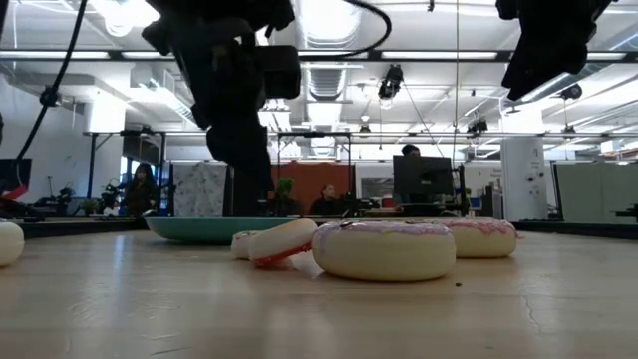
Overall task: Pick & Place donuts
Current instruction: Put the small light green donut on the light gray plate
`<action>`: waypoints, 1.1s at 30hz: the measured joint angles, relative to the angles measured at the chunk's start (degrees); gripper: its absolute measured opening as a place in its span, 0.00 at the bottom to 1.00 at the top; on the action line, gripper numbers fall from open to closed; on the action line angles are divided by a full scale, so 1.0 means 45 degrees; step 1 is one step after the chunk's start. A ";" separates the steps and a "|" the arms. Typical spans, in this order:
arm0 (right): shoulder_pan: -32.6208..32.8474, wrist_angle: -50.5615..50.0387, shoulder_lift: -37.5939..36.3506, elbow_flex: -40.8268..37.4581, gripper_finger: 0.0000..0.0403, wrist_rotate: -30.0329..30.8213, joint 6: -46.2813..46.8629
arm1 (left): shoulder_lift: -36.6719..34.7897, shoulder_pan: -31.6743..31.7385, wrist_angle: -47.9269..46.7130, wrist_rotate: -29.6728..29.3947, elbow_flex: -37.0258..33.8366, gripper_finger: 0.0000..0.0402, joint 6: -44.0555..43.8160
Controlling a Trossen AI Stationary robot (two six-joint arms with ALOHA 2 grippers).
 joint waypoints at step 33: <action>0.0000 -0.0013 0.0058 -0.0168 0.49 0.0003 0.0052 | 0.2681 0.0189 -0.0135 -0.2090 0.1868 0.02 -0.0224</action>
